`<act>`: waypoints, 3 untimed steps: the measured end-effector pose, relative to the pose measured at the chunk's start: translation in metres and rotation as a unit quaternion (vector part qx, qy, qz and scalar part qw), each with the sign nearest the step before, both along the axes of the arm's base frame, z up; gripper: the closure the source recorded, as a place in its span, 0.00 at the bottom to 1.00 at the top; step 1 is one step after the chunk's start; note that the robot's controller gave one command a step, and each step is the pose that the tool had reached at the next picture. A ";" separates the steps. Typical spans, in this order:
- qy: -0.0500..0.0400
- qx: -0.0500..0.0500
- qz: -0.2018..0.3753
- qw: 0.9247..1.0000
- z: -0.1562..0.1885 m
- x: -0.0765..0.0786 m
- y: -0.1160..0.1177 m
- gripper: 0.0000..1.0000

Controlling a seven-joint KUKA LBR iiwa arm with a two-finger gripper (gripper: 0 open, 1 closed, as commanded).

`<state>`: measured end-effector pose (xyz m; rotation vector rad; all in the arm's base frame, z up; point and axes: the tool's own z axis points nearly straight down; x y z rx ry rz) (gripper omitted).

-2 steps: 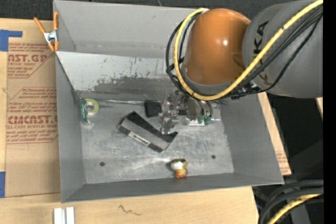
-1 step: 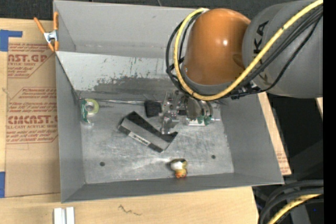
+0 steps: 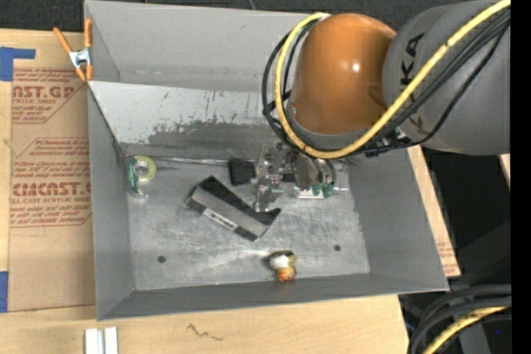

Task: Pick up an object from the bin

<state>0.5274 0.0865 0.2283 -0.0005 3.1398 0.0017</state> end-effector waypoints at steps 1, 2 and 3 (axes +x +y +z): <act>0.000 0.000 0.000 1.000 0.000 0.000 0.000 1.00; 0.000 0.000 0.000 1.000 0.000 0.000 0.000 1.00; 0.000 0.000 0.000 1.000 0.000 0.000 0.000 1.00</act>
Offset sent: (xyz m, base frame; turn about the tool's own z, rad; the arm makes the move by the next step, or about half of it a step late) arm 0.0000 0.0000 0.0000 0.0000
